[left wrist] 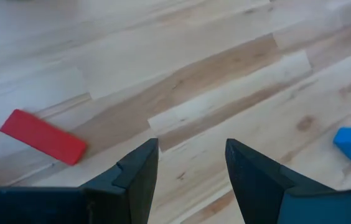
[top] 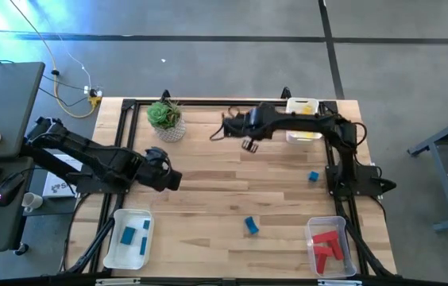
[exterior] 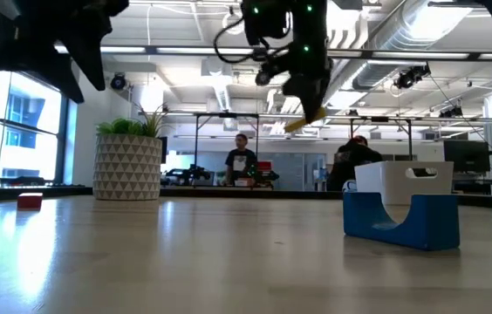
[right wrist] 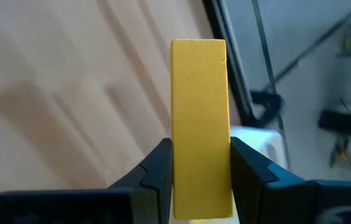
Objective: Sort & place blocks by color
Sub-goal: Put the yellow block into the top white bin
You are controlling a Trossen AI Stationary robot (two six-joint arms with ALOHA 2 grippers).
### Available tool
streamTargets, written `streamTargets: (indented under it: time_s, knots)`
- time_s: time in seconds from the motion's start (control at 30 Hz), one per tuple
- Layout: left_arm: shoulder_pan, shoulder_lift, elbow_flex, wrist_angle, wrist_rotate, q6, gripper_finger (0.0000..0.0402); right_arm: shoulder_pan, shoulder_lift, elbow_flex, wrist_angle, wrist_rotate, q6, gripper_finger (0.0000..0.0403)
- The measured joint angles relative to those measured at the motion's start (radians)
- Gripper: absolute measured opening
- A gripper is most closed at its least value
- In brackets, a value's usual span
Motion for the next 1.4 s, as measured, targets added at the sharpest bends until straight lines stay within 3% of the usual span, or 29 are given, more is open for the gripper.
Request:
streamTargets:
  time_s: [0.3, 0.47, 0.63, 0.93, 1.4]
  knots:
    - [0.071, 0.000, 0.000, 0.000, 0.057, -0.020, 0.0175, -0.153, 0.000, -0.026, -0.175, 0.000, -0.027, 0.0095]
    - [0.089, 0.000, 0.000, 0.000, 0.067, -0.029, 0.0175, -0.212, -0.031, -0.118, -0.174, 0.005, -0.045, 0.0095]
    - [0.106, 0.000, 0.000, 0.000, 0.087, -0.081, 0.0175, -0.272, -0.126, -0.242, -0.111, 0.036, -0.047, 0.0095]
    - [0.143, 0.010, 0.000, 0.000, 0.089, -0.161, 0.0175, -0.409, -0.289, -0.420, 0.058, -0.045, -0.054, 0.0106]
    - [0.174, 0.135, -0.001, -0.003, 0.152, -0.299, 0.0175, -0.541, -0.307, -0.547, 0.189, -0.144, -0.169, 0.0129]
